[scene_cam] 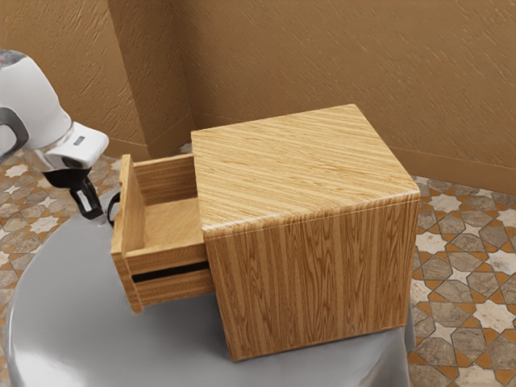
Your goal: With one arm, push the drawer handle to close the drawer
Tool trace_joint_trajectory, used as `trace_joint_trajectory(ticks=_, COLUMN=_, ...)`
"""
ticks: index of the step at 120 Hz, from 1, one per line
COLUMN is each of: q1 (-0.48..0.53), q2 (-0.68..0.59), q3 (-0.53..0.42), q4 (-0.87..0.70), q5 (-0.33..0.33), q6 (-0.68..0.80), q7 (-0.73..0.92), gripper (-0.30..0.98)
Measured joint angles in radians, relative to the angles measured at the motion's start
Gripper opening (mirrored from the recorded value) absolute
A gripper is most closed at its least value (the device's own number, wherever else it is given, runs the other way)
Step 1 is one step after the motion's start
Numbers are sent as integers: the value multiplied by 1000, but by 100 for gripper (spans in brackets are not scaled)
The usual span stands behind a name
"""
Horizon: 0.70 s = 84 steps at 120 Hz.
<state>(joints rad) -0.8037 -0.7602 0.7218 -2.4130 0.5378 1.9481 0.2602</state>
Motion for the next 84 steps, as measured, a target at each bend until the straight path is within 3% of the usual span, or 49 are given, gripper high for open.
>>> trace_joint_trajectory(ticks=84, q1=-3, q2=248, q3=-55, q4=105, q5=-163, q6=150, q7=43, gripper=-10)
